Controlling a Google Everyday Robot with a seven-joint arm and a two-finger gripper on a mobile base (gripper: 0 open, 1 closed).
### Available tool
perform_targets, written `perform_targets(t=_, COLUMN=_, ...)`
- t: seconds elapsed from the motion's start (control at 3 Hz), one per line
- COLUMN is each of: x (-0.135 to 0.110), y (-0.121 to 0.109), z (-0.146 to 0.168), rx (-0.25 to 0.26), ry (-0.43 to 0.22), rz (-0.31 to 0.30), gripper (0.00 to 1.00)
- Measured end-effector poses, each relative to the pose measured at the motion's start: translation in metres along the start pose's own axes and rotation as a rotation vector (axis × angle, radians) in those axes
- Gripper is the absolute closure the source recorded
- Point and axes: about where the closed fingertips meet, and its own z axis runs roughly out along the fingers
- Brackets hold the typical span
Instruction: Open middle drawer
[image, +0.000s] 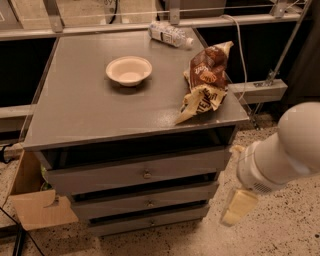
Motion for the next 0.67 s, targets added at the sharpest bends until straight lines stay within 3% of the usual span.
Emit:
perform_targets(t=0.33, x=0.003, y=0.017, z=0.052, rx=-0.007, ry=-0.031, rz=0.001, gripper=0.0)
perform_targets(t=0.67, x=0.009, y=0.031, z=0.094, rx=0.019, ry=-0.069, rz=-0.014, gripper=0.0)
